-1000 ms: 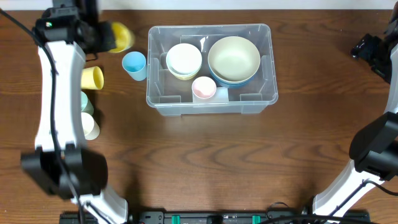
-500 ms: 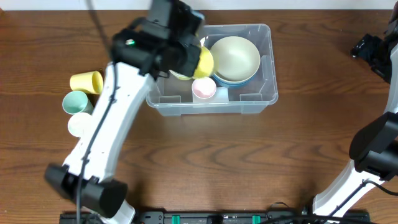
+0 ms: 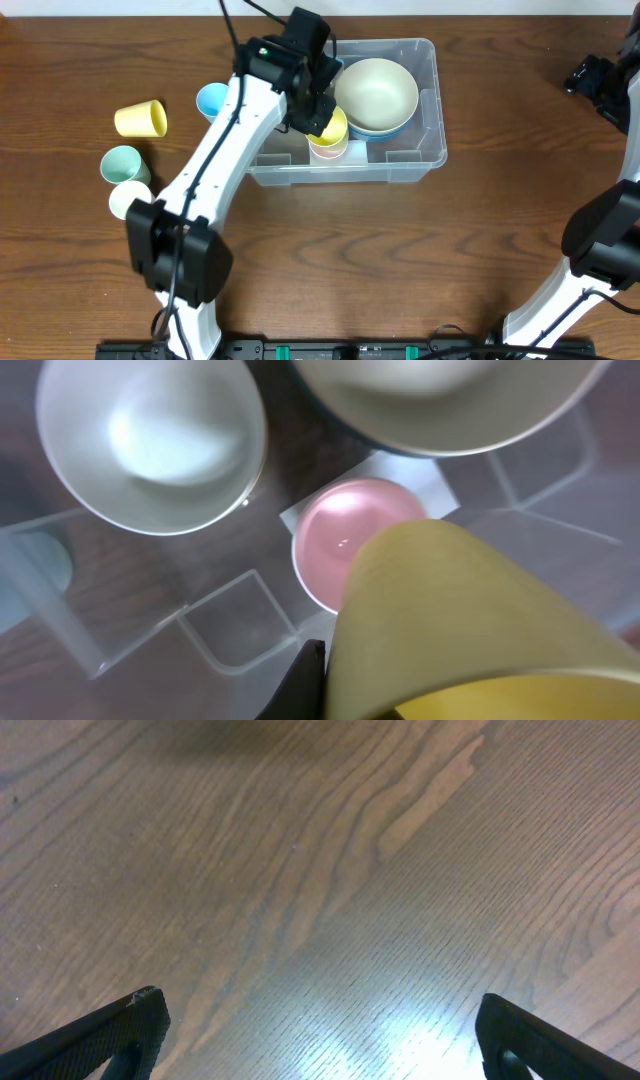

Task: Pack container
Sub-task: 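Carry the yellow cup into the container and lower it onto the pink cup, then release the yellow cup and move the left gripper to the blue cup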

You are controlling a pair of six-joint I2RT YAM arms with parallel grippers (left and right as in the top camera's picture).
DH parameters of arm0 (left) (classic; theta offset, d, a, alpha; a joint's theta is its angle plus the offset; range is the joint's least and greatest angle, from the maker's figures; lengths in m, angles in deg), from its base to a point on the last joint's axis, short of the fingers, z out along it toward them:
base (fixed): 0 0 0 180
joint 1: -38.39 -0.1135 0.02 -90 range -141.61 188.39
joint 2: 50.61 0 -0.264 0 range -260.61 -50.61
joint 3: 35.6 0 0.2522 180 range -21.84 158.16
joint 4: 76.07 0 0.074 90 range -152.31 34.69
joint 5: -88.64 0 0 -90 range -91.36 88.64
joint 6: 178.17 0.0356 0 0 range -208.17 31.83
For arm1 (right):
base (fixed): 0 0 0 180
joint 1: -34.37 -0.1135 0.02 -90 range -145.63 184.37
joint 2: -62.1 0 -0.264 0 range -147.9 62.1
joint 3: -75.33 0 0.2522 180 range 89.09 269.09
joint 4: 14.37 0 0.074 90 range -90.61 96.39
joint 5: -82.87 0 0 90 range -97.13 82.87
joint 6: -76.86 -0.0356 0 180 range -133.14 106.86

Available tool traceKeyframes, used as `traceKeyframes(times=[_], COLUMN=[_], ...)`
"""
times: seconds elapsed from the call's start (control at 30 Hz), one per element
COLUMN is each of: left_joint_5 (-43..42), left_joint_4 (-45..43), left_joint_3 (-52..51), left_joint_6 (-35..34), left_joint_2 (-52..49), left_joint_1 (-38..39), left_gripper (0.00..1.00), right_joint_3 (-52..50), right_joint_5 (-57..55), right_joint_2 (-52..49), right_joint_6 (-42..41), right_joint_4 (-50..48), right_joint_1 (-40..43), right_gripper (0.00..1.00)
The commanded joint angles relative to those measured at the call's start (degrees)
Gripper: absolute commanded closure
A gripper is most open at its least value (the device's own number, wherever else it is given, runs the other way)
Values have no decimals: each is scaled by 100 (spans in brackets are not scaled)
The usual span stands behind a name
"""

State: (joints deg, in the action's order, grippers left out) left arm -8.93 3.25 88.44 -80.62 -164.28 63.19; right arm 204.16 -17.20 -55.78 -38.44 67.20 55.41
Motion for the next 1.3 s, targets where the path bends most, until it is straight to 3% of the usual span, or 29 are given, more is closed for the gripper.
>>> traceKeyframes(times=[0.0, 0.37, 0.4, 0.47, 0.53, 0.73, 0.97, 1.13, 1.27], left_joint_5=[317, 540, 562, 570, 570, 568, 723, 1596, 1641], left_joint_4=[-26, -225, -227, -245, -260, -260, -280, -533, -636], left_joint_3=[9, 9, 9, 9, 9, 42, 264, 267, 267], left_joint_6=[59, 61, 61, 61, 61, 52, 33, -326, -885], left_joint_2=[-310, -595, -595, -595, -592, -402, 610, 1252, 1241], left_joint_1=[-13, -13, -13, -13, -13, -13, -144, -750, -1613], left_gripper=[94, 92, 83, 52, 41, 41, 43, 42, 42], right_joint_3=[20, 20, 20, 20, 20, 20, 20, 20, 20], right_joint_5=[-39, -42, -42, -42, -42, -42, -39, -42, -42], right_joint_2=[87, 87, 87, 87, 87, 87, 87, 87, 87], right_joint_6=[-103, -103, -103, -103, -103, -103, -103, -103, -103], right_joint_4=[-7, -9, -7, -7, -7, -9, -9, -9, -7], right_joint_1=[-42, -42, -42, -42, -42, -42, -42, -42, -42], right_gripper=[1, 1, 1, 1, 1, 1, 1, 1, 1])
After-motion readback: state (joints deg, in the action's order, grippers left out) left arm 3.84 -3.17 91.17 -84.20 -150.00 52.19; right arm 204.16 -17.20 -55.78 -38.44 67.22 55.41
